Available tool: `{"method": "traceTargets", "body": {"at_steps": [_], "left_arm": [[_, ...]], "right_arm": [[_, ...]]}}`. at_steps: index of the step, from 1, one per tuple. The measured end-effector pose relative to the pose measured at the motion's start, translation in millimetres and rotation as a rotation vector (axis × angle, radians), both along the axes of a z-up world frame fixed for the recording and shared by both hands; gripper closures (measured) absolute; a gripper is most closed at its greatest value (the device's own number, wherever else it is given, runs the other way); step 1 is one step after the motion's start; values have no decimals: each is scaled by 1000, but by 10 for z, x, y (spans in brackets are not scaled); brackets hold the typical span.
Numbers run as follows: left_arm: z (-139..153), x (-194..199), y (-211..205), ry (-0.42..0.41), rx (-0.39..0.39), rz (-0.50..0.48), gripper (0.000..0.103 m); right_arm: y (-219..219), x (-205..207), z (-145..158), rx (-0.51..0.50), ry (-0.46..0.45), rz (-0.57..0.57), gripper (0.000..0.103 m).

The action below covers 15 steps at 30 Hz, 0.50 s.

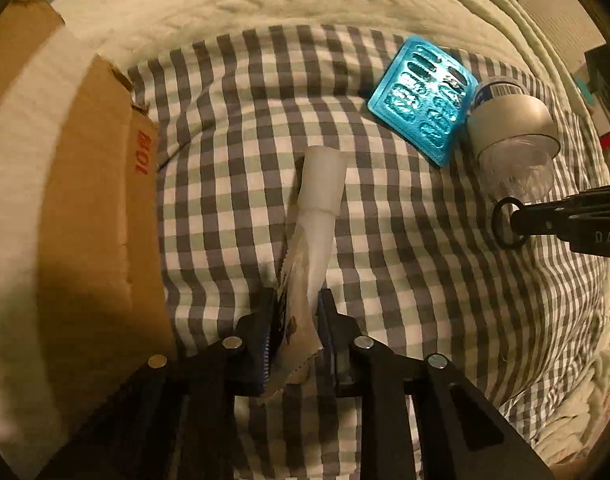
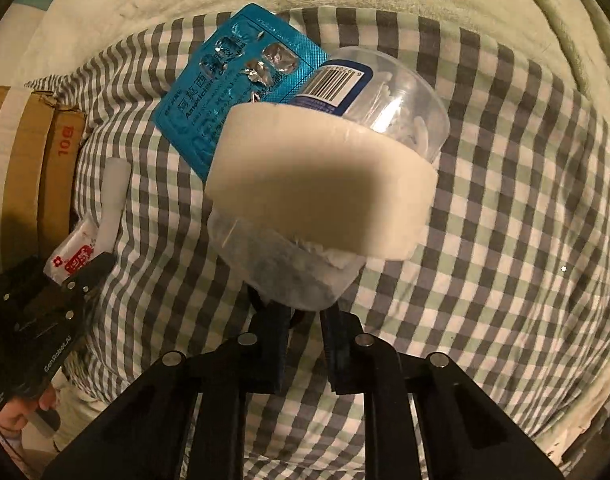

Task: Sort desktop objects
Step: 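Grasp white sachet packet with left tool while right tool grasps black hair tie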

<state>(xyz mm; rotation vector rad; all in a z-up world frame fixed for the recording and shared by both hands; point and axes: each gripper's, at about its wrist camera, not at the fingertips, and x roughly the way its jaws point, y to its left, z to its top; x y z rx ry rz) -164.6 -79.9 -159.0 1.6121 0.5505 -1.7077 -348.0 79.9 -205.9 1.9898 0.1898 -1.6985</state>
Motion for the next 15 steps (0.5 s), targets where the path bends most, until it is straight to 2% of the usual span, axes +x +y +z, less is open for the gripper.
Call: {"method": "traceTargets", "body": {"at_steps": [9, 14, 15], "left_arm": [[416, 136, 83, 60, -11, 86, 85], [640, 164, 136, 127, 1, 127, 85], [693, 144, 41, 138, 5, 131, 85]], "right_arm": [[158, 155, 302, -6, 57, -13, 92], [259, 255, 553, -24, 89, -26, 92], [281, 290, 605, -29, 97, -27, 92]]}}
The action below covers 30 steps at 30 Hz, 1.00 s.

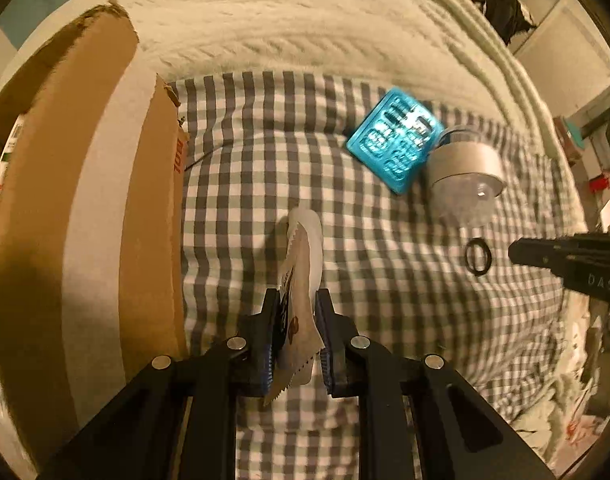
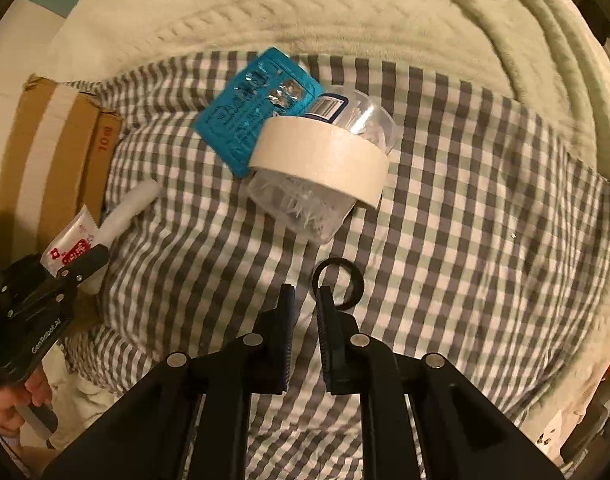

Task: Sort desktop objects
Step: 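Grasp white sachet packet with left tool while right tool grasps black hair tie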

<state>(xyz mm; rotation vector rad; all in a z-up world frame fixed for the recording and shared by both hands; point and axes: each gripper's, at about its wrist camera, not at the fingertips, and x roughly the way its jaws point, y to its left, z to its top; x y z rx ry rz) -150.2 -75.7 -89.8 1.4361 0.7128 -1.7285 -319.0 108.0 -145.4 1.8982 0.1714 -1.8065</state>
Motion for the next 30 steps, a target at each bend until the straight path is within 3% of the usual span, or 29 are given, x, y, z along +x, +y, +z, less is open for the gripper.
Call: {"method": "traceTargets", "body": {"at_steps": [6, 8, 14, 18, 27, 30], "left_arm": [[179, 55, 188, 54, -2, 0, 85], [84, 27, 222, 63, 16, 7, 85], [-63, 89, 237, 4, 42, 51, 83], [-117, 135, 143, -2, 59, 81, 83], [-229, 81, -118, -4, 114, 164, 83], [-266, 77, -204, 5, 141, 192, 81]], "right_arm": [[18, 99, 231, -1, 45, 12, 92], [45, 145, 230, -11, 44, -6, 92], [176, 148, 73, 19, 24, -48, 91], [164, 53, -4, 26, 31, -73, 69], [134, -124, -472, 92, -25, -56, 69], [146, -196, -583, 79, -52, -63, 77]]}}
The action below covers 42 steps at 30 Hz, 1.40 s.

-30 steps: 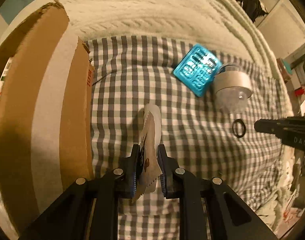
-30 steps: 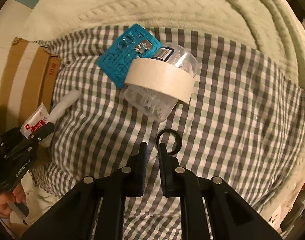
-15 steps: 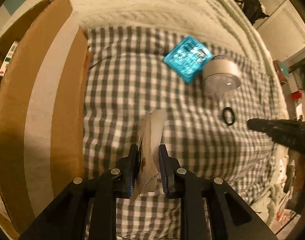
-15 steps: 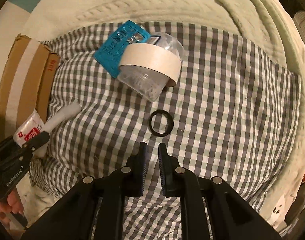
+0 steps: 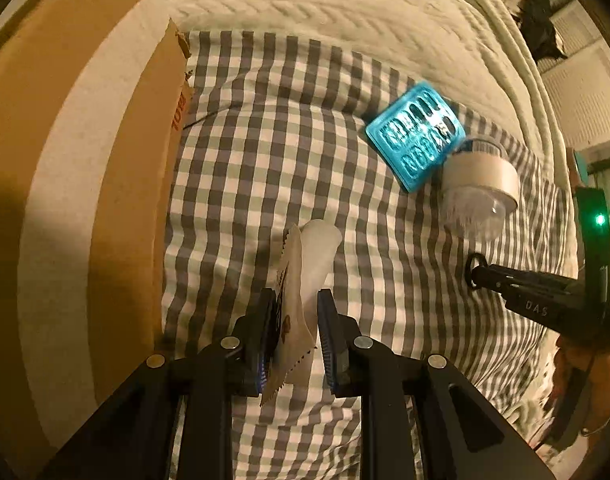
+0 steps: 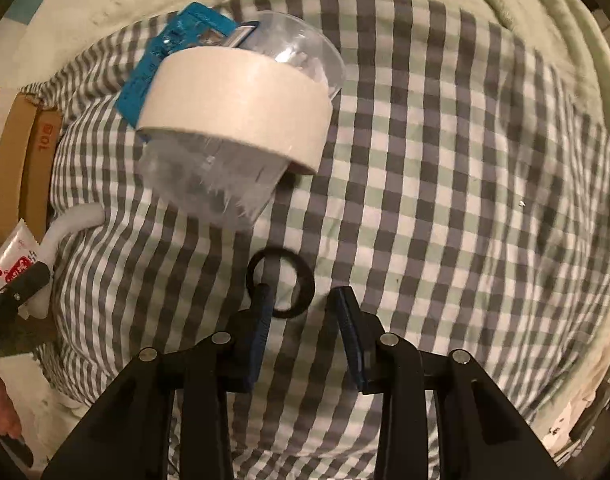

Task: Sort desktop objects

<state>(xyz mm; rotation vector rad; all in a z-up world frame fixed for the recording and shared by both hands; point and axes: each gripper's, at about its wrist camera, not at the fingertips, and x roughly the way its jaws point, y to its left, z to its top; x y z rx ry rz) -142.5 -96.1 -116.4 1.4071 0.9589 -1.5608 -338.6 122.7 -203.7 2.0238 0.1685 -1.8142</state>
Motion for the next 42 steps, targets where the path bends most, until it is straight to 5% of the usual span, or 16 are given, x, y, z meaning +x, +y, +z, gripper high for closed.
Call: {"method": "traceTargets", "body": {"at_steps": [3, 15, 21, 25, 27, 28, 29, 34, 39, 41, 42], "left_arm": [[5, -32, -47, 5, 7, 3, 80], [391, -344, 120, 98, -68, -90, 85], [558, -324, 308, 142, -46, -80, 84], [630, -338, 505, 124, -5, -117, 58], [677, -321, 609, 117, -33, -131, 57], [711, -315, 670, 118, -57, -148, 64], [748, -310, 745, 132, -82, -176, 90], [683, -244, 908, 67, -85, -194, 96], [505, -56, 919, 24, -112, -134, 84], [430, 22, 891, 10, -132, -109, 62], [395, 51, 875, 8, -127, -94, 60]], "right_arm": [[-42, -63, 1, 12, 36, 45, 100], [-32, -36, 400, -33, 93, 81, 100], [7, 193, 736, -61, 136, 102, 100], [15, 342, 899, -52, 163, 106, 100], [78, 359, 963, -48, 167, 103, 100], [104, 393, 999, -47, 172, 101, 100], [117, 404, 1022, -47, 172, 101, 100], [218, 649, 1179, -57, 200, 91, 100], [334, 841, 1290, -76, 215, 87, 100], [342, 900, 1273, -84, 210, 92, 100], [346, 926, 1255, -86, 208, 94, 100]]}}
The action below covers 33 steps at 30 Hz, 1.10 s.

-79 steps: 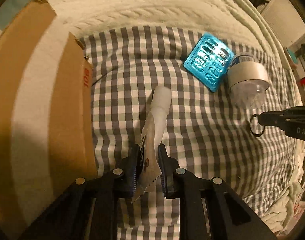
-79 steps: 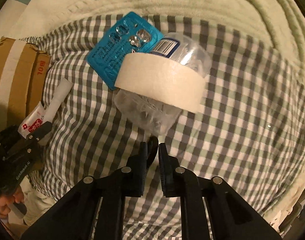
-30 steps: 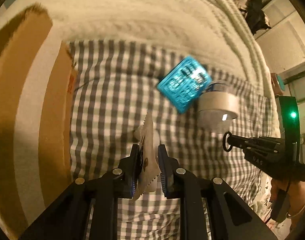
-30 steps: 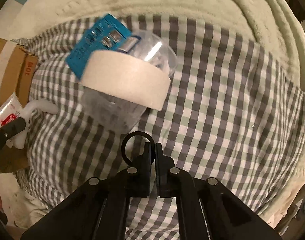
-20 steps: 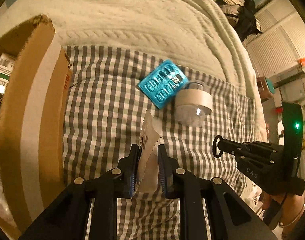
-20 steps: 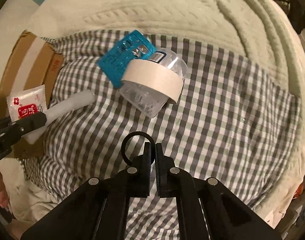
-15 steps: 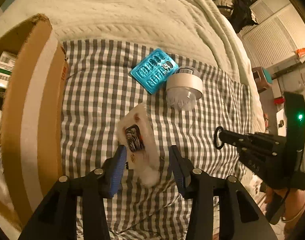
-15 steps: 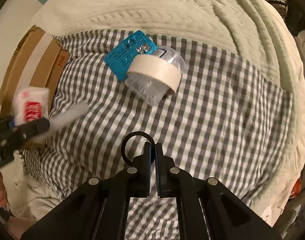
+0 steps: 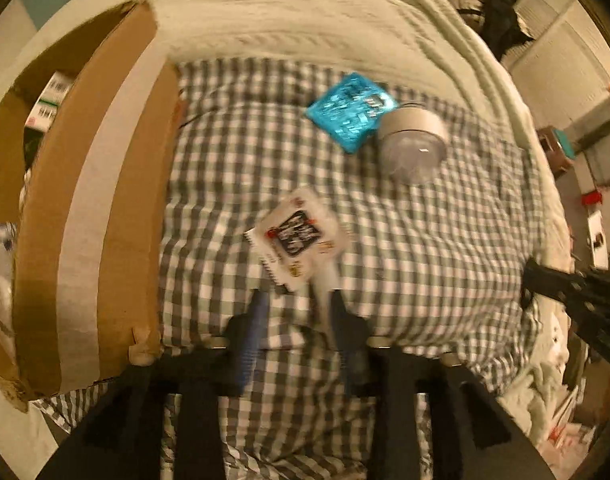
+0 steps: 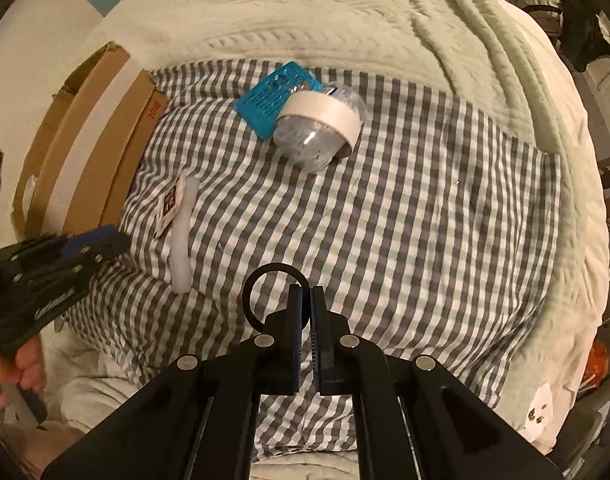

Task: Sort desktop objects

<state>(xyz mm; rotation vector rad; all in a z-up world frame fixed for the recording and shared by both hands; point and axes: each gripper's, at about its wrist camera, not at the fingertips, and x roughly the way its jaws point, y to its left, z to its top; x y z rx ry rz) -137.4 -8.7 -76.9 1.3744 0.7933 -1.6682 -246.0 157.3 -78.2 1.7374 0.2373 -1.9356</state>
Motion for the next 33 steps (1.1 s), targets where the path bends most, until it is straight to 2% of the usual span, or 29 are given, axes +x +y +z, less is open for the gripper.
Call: {"method": "traceTargets", "body": {"at_steps": [6, 11, 17, 19, 21, 22, 23, 25, 30, 33], "left_arm": [[-180, 6, -166, 42, 54, 86, 54], [-342, -183, -304, 49, 71, 86, 50], [-555, -321, -484, 0, 77, 75, 46], [-551, -319, -543, 15, 68, 82, 46], [-553, -308, -610, 55, 91, 99, 46], [-556, -305, -628, 62, 98, 103, 49], [-558, -308, -636, 65, 100, 100, 58], [-552, -328, -634, 36, 86, 73, 69], [-438, -255, -611, 27, 60, 71, 82], [-321, -174, -572, 22, 32, 70, 95]], "right_arm": [[4, -46, -106, -10, -22, 7, 100], [-9, -213, -261, -11, -47, 4, 100], [-42, -387, -534, 29, -84, 27, 100], [-51, -458, -586, 34, -93, 30, 100], [-60, -518, -607, 37, -96, 27, 100], [-68, -541, -619, 36, -98, 24, 100], [-77, -564, -622, 34, -99, 22, 100], [-113, -585, -624, 33, -101, 28, 100], [-186, -549, -586, 38, -95, 45, 100], [-203, -503, -493, 36, -79, 45, 100]]}}
